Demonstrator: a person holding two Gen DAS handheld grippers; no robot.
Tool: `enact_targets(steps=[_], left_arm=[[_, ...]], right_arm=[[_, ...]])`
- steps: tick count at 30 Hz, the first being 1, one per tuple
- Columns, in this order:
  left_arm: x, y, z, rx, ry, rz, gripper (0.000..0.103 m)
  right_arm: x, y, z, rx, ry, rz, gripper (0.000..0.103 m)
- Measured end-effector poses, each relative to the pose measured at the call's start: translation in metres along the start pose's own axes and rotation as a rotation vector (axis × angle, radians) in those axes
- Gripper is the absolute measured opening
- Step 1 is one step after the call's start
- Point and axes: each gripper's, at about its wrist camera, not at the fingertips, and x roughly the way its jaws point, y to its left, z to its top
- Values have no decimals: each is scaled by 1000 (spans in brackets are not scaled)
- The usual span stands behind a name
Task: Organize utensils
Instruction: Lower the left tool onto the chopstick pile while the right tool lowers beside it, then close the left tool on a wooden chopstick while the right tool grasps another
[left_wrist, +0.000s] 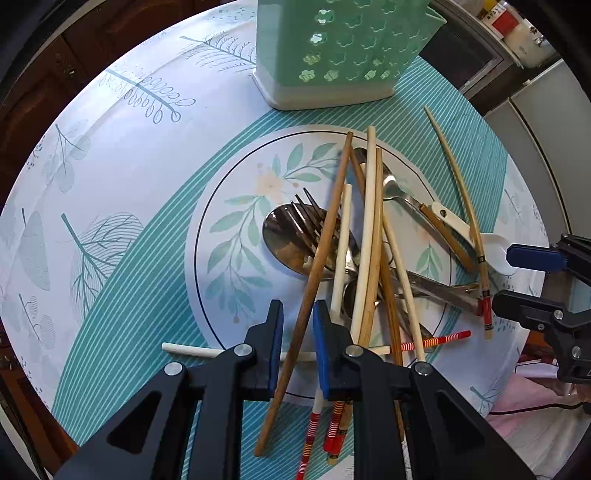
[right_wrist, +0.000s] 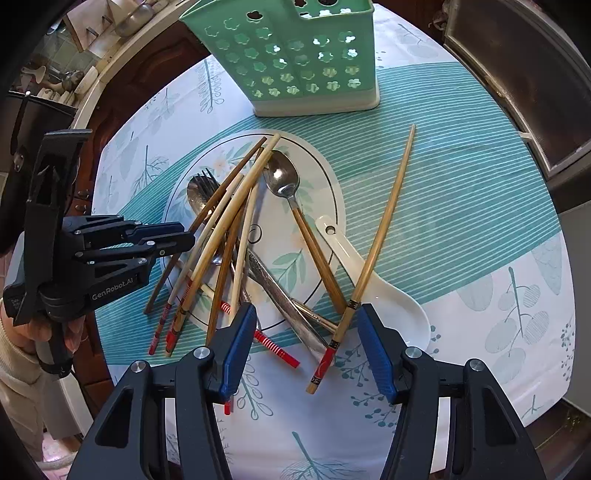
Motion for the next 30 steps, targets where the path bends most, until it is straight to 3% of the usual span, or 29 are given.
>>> enact_targets(steps=[16, 17, 18, 20, 30], left_arm=[[17, -30, 33, 30, 57, 93, 18], [17, -30, 34, 27, 60, 94, 17], [17, -31, 35, 21, 63, 95, 8], [19, -32, 38, 10, 70, 84, 7], [-3, -37, 23, -36, -19, 46, 4]], right_arm=[[5, -1, 0, 2, 7, 9, 59], [5, -1, 0, 4, 6, 10, 59], [5, -2, 0, 7, 6, 10, 59], [4, -4, 0, 14, 5, 12, 59], [-12, -55, 18, 161, -48, 31, 58]])
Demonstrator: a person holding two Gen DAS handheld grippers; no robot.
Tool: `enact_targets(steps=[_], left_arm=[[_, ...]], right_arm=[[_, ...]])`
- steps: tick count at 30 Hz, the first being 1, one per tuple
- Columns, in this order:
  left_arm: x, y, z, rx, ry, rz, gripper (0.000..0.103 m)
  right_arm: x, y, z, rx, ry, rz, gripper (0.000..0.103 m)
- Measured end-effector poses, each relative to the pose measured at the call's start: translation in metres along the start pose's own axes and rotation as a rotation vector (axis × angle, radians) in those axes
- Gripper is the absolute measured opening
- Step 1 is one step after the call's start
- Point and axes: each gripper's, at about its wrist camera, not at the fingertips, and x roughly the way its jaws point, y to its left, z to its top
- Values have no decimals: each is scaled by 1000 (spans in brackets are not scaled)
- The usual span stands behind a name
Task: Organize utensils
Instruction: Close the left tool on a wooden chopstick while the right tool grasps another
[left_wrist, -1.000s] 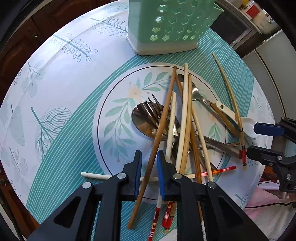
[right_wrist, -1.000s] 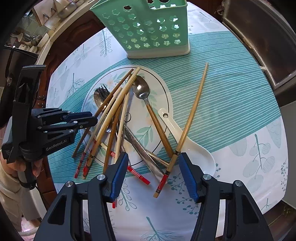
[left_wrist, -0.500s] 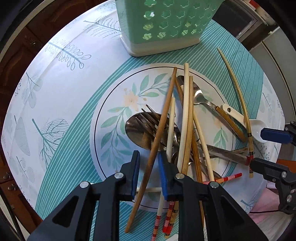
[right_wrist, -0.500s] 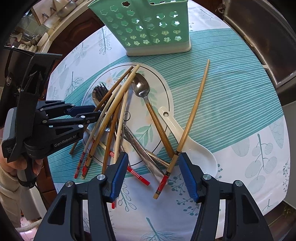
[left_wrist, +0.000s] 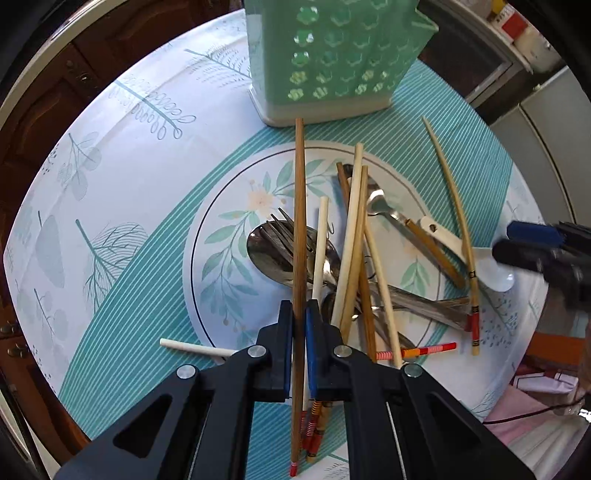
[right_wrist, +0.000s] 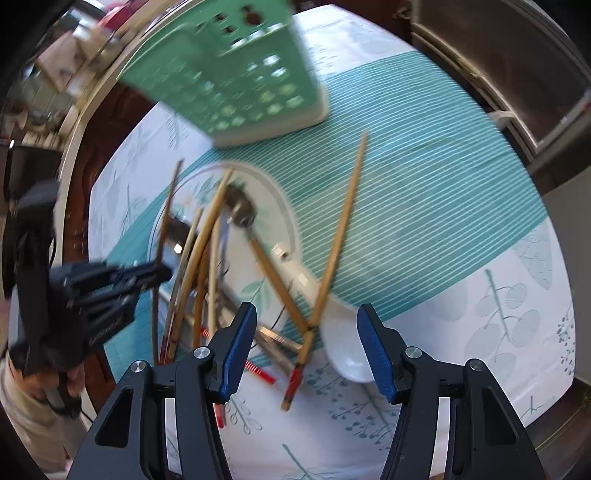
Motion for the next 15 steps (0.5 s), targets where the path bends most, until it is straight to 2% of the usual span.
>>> enact_targets(steps=[4, 8, 12, 15], left_arm=[[-13, 2, -8, -44, -38, -31, 4], [-27, 6, -17, -74, -70, -63, 4], [-42, 15, -28, -99, -101, -81, 4], [-51, 18, -34, -123, -117, -92, 4]], right_arm=[[0, -23, 24, 83, 18, -16, 53], [13, -35, 48, 156, 95, -3, 47], [30, -35, 58, 216, 173, 1, 42], [40, -27, 61, 216, 206, -27, 41]])
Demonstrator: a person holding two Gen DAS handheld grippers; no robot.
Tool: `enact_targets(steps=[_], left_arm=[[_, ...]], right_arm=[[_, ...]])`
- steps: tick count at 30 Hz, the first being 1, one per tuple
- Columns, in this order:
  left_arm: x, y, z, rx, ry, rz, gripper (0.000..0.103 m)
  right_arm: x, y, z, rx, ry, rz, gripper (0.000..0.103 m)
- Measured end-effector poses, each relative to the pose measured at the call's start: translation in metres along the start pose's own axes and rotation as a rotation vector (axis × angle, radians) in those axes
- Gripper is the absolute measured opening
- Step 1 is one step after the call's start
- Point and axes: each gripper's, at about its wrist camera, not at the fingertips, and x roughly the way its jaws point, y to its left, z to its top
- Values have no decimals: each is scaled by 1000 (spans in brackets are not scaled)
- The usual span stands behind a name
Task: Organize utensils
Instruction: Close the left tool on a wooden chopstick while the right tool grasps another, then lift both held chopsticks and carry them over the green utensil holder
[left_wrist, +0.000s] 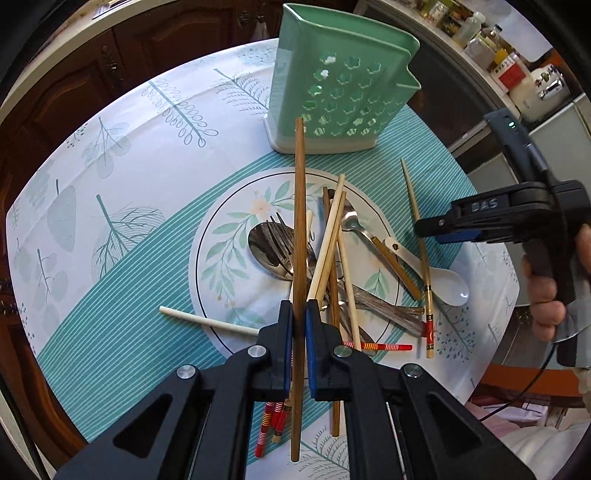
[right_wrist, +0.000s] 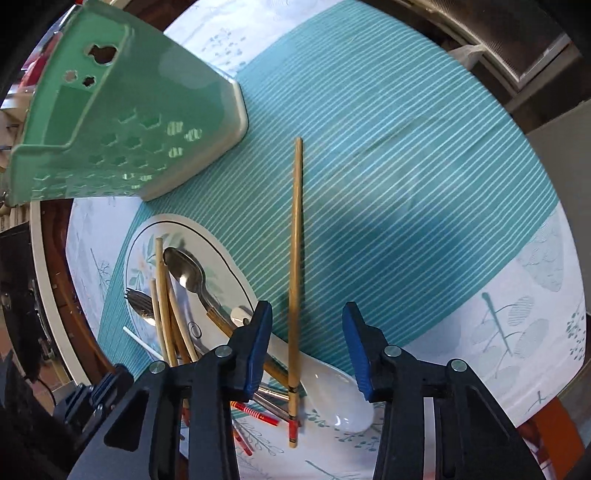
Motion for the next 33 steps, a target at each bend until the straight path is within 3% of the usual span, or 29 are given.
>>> enact_targets(steps=[4, 9, 12, 19, 24, 28, 30, 33], left_arm=[[-7, 1, -5, -28, -17, -13, 4], [-12, 4, -10, -50, -24, -39, 4], [-16, 4, -14, -65, -29, -55, 4], [-35, -5, -19, -59, -63, -59, 4], [-67, -11, -15, -69, -151, -60, 4], [-98, -20, 0, -65, -244, -50, 4], [-112, -26, 10, -56, -300, -31, 4], [-138, -34, 30, -44, -415, 0, 4]], right_arm=[[7, 15, 0, -32, -2, -74, 34], [18, 35, -4, -86, -14, -230, 26], [20, 38, -6, -71, -28, -268, 9], [13, 6, -14, 62, 39, -15, 6], [-14, -9, -38, 48, -6, 108, 6], [-53, -3, -54, -27, -107, 176, 6], [-83, 2, -59, -90, -204, 207, 6], [-137, 23, -68, -213, -428, 253, 6]])
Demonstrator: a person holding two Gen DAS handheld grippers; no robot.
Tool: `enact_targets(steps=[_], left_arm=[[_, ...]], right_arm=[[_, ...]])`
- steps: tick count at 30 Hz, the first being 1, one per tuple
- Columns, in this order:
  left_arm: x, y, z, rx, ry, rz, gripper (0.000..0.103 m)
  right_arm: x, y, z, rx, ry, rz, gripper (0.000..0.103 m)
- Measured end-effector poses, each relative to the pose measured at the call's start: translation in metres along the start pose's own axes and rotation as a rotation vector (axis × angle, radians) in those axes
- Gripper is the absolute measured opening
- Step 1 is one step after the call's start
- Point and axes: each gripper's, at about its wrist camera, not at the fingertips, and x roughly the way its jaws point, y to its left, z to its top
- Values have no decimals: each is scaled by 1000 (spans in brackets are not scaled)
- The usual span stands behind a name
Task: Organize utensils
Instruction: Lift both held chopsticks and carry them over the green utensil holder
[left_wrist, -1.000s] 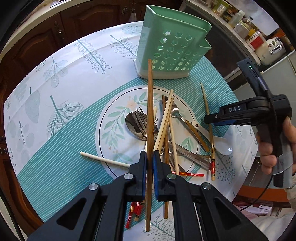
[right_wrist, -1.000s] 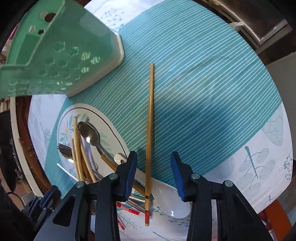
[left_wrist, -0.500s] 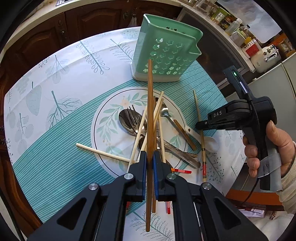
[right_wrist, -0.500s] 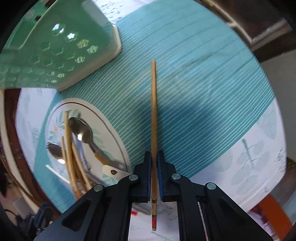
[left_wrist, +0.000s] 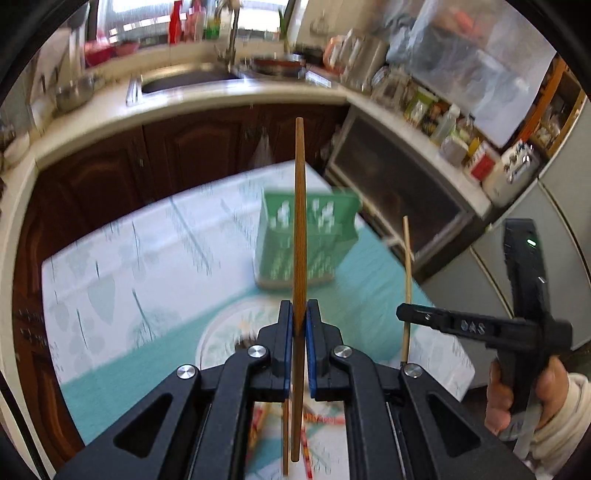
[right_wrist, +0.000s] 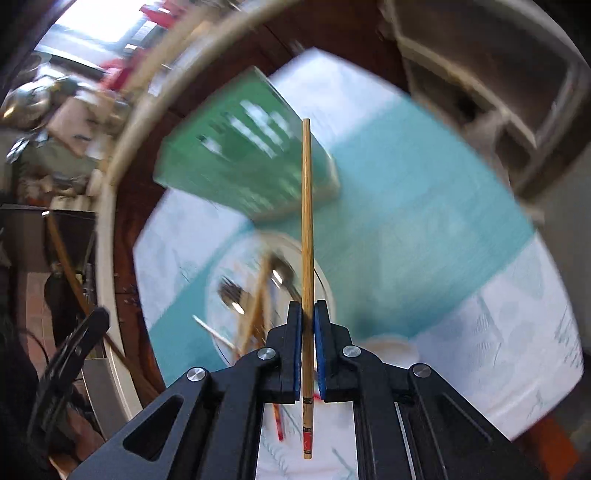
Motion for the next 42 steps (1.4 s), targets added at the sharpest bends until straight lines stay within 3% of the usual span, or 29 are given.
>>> enact_targets(steps=[6, 9, 15, 18, 20, 23, 28, 32, 42], left_arm=[[-11, -17, 63, -11, -264, 25, 4], [-6, -15, 88, -51, -366, 20, 4], [20, -2, 116, -126, -448, 63, 4], [38, 4, 119, -133, -456, 95, 4], [50, 9, 119, -143, -457, 109, 4], [66, 14, 116, -153, -460, 125, 4], [86, 18, 98, -155, -450, 147, 4], [99, 19, 81, -142, -444, 150, 4], [107, 12, 58, -103, -416, 130, 4]], right_arm=[[-70, 48, 53, -196, -383, 135, 6], [-76, 58, 78, -255, -500, 138, 6], [-46, 66, 126, -283, -594, 158, 6], [-9, 70, 153, -290, -601, 170, 6], [41, 76, 183, -301, -596, 171, 6], [84, 84, 196, -340, -599, 171, 6], [138, 91, 181, -461, -614, 154, 6], [155, 88, 137, -557, -610, 143, 6], [204, 76, 77, -690, -579, 91, 6]])
